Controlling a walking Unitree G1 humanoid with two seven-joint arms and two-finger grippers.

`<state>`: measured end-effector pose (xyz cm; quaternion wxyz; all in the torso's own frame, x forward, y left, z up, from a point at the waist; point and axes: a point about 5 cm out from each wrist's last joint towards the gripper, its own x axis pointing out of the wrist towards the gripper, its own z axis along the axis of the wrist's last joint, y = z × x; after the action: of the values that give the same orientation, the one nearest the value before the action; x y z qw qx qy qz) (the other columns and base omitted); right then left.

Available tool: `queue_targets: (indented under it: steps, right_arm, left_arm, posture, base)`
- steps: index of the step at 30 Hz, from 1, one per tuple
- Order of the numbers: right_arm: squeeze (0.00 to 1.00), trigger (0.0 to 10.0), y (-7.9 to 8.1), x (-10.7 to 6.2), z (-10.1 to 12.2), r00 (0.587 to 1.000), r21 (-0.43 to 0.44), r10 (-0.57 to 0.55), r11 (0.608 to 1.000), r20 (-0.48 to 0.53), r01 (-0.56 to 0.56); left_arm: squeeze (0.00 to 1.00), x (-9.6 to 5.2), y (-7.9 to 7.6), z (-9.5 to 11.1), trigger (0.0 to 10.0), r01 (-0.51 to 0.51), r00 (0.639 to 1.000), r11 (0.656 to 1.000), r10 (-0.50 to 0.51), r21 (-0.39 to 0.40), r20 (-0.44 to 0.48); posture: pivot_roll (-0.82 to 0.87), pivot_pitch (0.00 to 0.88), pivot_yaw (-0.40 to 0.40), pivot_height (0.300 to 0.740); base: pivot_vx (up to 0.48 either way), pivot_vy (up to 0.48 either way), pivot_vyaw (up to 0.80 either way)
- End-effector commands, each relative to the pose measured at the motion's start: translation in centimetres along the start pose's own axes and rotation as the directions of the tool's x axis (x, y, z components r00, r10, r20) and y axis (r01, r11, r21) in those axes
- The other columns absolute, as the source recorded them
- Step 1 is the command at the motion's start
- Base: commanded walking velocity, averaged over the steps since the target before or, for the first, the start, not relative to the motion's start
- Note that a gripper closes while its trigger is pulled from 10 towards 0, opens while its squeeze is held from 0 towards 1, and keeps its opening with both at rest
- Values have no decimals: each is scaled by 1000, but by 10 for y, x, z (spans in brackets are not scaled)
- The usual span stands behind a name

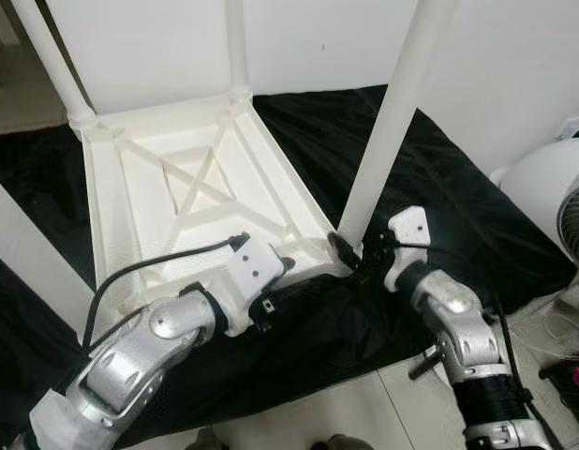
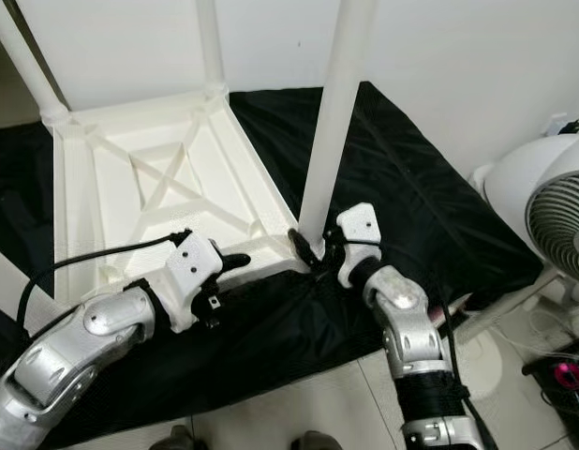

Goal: Building children table

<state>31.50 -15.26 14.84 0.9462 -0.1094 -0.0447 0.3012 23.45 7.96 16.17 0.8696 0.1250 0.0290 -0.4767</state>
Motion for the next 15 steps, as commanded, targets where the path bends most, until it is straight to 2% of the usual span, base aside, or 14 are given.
queue_targets:
  steps: [1,7,14,15]
  right_arm:
    - [0,10000,1,5,-5,998,-36,61,997,-18,-62]
    - [0,10000,3,19,-7,982,-39,182,982,-42,-184]
    - [0,10000,7,23,-9,973,-48,224,973,-51,-226]
    - [0,0,7,24,-12,970,-44,235,970,-60,-237]
  left_arm:
    - [0,0,-5,1,10000,126,992,992,-126,1,2]
    - [0,0,-4,2,10000,110,994,994,-110,7,4]
    - [0,-1,-4,2,10000,106,994,994,-106,7,5]
    - [0,-1,-4,3,10000,104,995,995,-104,8,6]
  posture:
    - [-70,25,23,740]
    - [-57,20,19,740]
    - [-44,17,13,740]
    - [-37,19,8,740]
  base:
    - [0,0,0]
    - [0,0,0]
    - [0,0,0]
    - [0,0,0]
